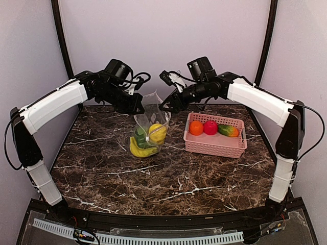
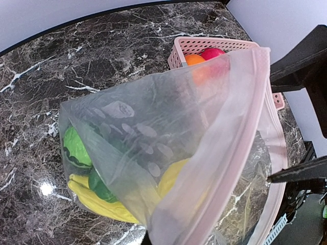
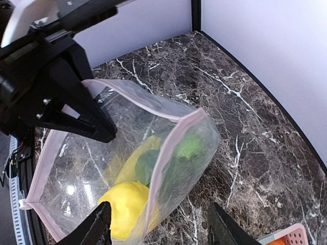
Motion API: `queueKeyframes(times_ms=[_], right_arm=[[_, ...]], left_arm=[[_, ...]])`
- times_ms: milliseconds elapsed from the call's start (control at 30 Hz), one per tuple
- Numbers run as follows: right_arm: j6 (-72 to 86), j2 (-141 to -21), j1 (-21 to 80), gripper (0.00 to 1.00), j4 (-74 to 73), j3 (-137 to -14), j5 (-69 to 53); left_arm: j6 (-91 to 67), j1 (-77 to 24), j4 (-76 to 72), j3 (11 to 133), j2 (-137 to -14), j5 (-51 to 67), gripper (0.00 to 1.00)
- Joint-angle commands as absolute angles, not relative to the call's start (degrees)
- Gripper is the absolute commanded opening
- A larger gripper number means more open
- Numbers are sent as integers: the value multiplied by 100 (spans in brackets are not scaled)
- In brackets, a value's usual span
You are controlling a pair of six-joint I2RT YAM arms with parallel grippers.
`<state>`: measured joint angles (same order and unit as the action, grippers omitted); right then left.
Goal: Place the food in the zip-top bag and seal the zipper
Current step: Adjust the zipper food storage bag at the center of the board.
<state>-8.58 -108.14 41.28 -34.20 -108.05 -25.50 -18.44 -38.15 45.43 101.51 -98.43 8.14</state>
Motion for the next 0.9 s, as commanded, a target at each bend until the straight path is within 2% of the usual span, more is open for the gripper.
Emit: queueKeyframes(times_ms=[0, 67, 200, 233, 400, 533, 700, 867], right_arm=[[-682, -10947, 4182, 58, -3386, -10873, -2189], [-685, -10989, 4185, 48, -3483, -10953, -2281], [-653, -11059, 4184, 3, -3841, -11412, -2539], [-612, -11049, 4186, 0, -3895, -11526, -2533], [-411, -11082, 4183, 0, -4116, -12416, -2712], [-464, -11160, 4182, 0, -4116, -12622, -2499], [-472, -11219, 4181, 0, -4156, -12621, -2637], [-520, -11224, 4181, 0, -4177, -12638, -2765]], left_arm=[[-1868, -3841, 4505, 10064, -9609, 870, 1], [-1864, -3841, 4511, 10064, -9606, 851, 1], [-1875, -3841, 4517, 10134, -9590, 865, 1], [-1862, -3841, 4513, 10209, -9600, 872, 1], [-1875, -3836, 4753, 10855, -9700, 808, 1], [-1828, -3810, 5029, 10919, -9807, 345, 1], [-1872, -3796, 5380, 11233, -10221, 969, 1], [-1893, -3790, 5210, 11086, -9940, 681, 1]])
